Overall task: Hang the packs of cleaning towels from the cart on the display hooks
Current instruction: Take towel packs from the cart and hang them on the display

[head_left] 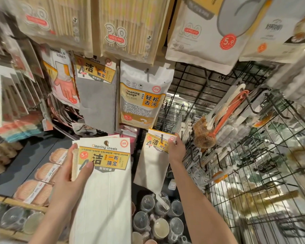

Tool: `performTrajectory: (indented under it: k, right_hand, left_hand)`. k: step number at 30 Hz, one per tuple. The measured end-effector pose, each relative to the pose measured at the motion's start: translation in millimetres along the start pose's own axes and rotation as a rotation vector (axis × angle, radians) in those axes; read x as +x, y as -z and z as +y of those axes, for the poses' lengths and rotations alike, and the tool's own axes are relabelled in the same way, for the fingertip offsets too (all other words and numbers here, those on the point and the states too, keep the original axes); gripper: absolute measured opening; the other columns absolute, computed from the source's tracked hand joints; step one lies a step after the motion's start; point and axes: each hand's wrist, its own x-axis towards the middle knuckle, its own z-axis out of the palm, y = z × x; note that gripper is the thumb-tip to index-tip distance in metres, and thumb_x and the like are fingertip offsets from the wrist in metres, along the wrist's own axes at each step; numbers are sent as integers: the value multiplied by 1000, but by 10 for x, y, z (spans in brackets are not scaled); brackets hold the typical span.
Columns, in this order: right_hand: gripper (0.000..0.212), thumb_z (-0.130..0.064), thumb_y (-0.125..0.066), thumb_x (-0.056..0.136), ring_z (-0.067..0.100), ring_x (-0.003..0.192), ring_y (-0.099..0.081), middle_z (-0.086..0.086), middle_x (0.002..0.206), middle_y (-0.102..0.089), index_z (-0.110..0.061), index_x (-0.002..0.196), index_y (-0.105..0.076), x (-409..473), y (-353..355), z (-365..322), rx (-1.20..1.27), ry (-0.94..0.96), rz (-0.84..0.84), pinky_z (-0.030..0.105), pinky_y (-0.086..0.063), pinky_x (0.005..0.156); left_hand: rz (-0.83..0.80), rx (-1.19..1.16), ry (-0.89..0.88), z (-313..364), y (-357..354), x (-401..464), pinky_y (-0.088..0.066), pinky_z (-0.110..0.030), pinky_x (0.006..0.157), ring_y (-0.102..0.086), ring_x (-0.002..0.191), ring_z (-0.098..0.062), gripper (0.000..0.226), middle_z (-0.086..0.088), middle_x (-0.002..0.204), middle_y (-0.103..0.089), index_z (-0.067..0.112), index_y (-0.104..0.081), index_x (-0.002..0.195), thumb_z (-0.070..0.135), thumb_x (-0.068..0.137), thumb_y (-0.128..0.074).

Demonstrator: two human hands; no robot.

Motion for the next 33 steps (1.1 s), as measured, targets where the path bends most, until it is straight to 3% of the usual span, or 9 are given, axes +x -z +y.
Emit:
performTrajectory:
  k: [3, 5, 8, 11, 15, 19, 24, 29, 33]
  right_hand:
    - [44, -10, -40, 98, 25, 69, -54, 3, 78, -57, -18, 142, -42, 41, 54, -2, -124, 44, -23, 25, -36, 52]
    - [47, -12, -40, 99, 16, 64, -48, 2, 85, -58, -19, 145, -36, 8, 122, -11, -144, 52, -83, 27, -33, 52]
    - [55, -15, -48, 97, 23, 109, -56, 6, 139, -49, -17, 149, -27, -155, 250, -81, -104, 25, -183, 33, -46, 81]
    - [58, -17, -57, 94, 21, 138, -33, 4, 151, -33, -15, 146, -32, -376, 340, -209, -44, 85, -236, 32, -33, 106]
    - [33, -16, -61, 91, 14, 130, -42, -1, 137, -49, -14, 124, -59, -802, 342, -552, -2, 229, -343, 18, -33, 94]
    - [16, -17, -57, 92, 12, 105, -56, -8, 102, -64, -28, 85, -66, -1238, 272, -933, 89, 328, -454, 33, -45, 91]
    - [24, -14, -75, 79, -5, 71, -62, -13, 86, -65, -33, 84, -61, -1548, 221, -1110, 238, 271, -493, 11, -49, 63]
    - [39, -2, -81, 69, 13, 78, -66, -7, 88, -66, -23, 91, -56, -1655, 285, -1138, 219, 252, -495, 33, -57, 70]
    - [36, 6, -77, 69, 5, 72, -69, -9, 74, -70, -14, 90, -56, -1680, 346, -1161, 323, 224, -496, 22, -55, 59]
  left_hand:
    - [-9, -35, 6, 30, -51, -8, -35, -27, 94, -50, 117, -1, 65, 28, 121, -59, 59, -35, 134, 48, 76, -60]
    - [-12, -80, 11, 31, -78, -6, -37, -24, 92, -52, 117, -2, 62, 26, 121, -60, 53, -35, 138, 39, 83, -60]
    - [-3, -120, 33, 34, -98, -38, -42, -21, 83, -57, 113, -6, 61, 17, 122, -63, 48, -38, 141, 37, 85, -61]
    - [-56, -120, 13, 68, -99, -91, -44, -22, 88, -54, 120, -8, 60, 14, 131, -59, 40, -47, 138, 45, 80, -60]
    - [-118, -120, -65, 126, -82, -172, -31, -41, 113, -42, 134, -9, 58, 10, 142, -50, 44, -40, 138, 41, 83, -57]
    - [-103, -36, -158, 140, -74, -192, -21, -41, 118, -25, 143, -7, 57, 14, 153, -33, 31, -42, 141, 37, 85, -53]
    - [-126, -112, -193, 152, -48, -236, -31, -46, 113, -43, 133, -15, 49, 0, 141, -51, 14, -47, 138, 26, 90, -53]
    - [-172, -172, -157, 204, -11, -283, -36, -27, 110, -46, 128, 2, 53, 12, 138, -53, 27, -44, 139, 30, 87, -56]
    - [-237, -143, -175, 200, 46, -266, -33, -23, 109, -39, 133, 4, 62, 20, 142, -48, 41, -32, 144, 37, 88, -57]
